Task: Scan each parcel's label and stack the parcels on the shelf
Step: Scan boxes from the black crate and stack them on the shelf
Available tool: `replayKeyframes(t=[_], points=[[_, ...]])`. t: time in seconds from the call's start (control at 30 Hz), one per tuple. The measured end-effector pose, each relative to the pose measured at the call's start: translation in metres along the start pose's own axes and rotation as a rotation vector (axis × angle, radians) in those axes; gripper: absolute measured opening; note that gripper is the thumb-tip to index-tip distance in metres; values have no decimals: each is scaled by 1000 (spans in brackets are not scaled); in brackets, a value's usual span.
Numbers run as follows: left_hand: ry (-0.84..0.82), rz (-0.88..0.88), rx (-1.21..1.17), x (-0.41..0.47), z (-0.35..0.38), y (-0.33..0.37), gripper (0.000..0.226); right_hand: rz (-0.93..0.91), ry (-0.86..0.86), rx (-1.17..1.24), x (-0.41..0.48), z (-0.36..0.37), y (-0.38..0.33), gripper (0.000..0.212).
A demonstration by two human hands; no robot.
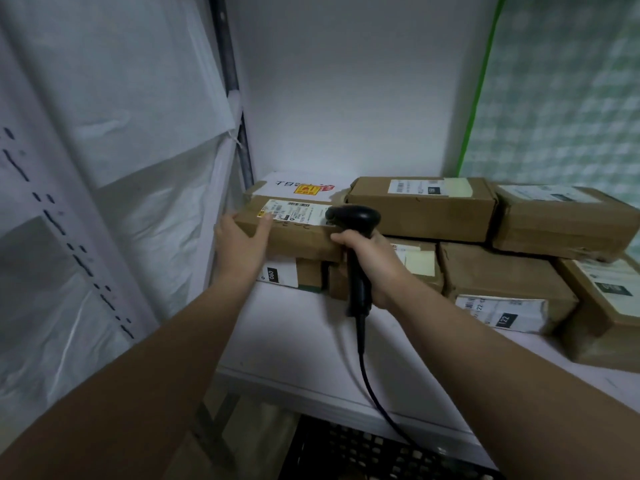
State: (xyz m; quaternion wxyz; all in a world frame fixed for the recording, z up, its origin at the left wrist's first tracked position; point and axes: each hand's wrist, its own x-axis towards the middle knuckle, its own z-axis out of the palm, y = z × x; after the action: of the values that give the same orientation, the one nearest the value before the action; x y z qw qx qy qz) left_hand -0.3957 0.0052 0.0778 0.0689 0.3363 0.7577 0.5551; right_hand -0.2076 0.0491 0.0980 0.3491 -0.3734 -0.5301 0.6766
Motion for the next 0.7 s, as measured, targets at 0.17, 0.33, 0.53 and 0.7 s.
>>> replayKeyframes(t=[0.17,0.33,0.53,0.7], points=[[-69,203,-130,-37,22,21,52,-192,281,-28,-29,-48,3,34],[-228,366,-5,-65,63,40,42,-236,403,67,-44,-94,-4,23],[-284,339,252,-68,78,38,41,-81,354,86,-42,-117,-2,18],[-255,363,261,-81,70,45,46,-102,300,46,-62,-123,-6,28]])
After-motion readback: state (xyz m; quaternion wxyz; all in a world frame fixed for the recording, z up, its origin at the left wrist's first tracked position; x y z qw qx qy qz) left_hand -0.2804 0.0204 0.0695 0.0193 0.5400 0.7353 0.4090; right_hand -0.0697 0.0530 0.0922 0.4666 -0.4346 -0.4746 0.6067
